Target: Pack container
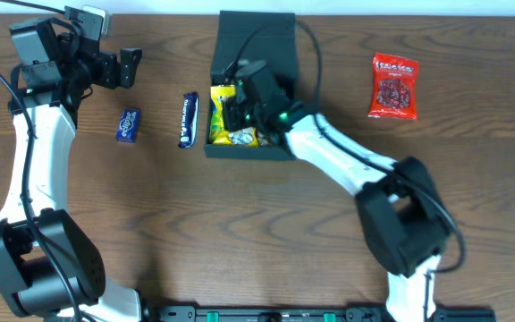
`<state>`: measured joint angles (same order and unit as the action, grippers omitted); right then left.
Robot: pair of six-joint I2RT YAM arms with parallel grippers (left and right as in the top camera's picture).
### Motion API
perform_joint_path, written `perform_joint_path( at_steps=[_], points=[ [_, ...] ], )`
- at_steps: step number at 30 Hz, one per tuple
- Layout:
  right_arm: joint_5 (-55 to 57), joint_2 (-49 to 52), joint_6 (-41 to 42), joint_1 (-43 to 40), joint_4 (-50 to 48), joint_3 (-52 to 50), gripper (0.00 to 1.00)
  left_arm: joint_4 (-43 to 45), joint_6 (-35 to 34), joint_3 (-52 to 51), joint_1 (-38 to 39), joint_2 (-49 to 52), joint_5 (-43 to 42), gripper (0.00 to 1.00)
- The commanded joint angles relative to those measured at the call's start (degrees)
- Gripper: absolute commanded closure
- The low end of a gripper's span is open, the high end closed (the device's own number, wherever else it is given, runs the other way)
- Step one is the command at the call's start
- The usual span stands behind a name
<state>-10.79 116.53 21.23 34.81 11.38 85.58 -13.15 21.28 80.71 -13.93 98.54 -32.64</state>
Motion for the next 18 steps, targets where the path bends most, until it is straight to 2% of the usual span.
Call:
perform_joint_path(
  at_steps=[1, 4, 7, 9, 11, 18],
  points=[
    [0.28, -5.35, -0.68, -2.78, 2.27, 1.97, 0.99, -0.33, 0.76, 0.79, -0.07, -1.49, -0.39, 0.05],
    [1.2, -7.61, 0.42, -5.66, 9.62, 1.97, 0.99, -0.42, 0.76, 0.79, 0.07, -1.49, -0.22, 0.05],
    [4.83, -8.0, 5.22, -7.67, 18.91, 1.97, 0.98, -0.52, 0.76, 0.79, 0.09, -1.49, -0.24, 0.05],
    [6.38, -7.98, 7.48, -8.17, 23.26, 1.97, 0.92, -0.72, 0.76, 0.79, 0.09, -1.49, -0.24, 0.05],
    [8.02, -7.98, 7.67, -8.15, 24.83, 1.97, 0.99, -1.07, 0.76, 0.79, 0.09, -1.49, -0.24, 0.05],
    [6.36, -5.75, 7.45, -7.13, 27.32, 1.95, 0.99, -2.05, 0.37, 0.79, 0.09, -1.49, -0.24, 0.05]
  ],
)
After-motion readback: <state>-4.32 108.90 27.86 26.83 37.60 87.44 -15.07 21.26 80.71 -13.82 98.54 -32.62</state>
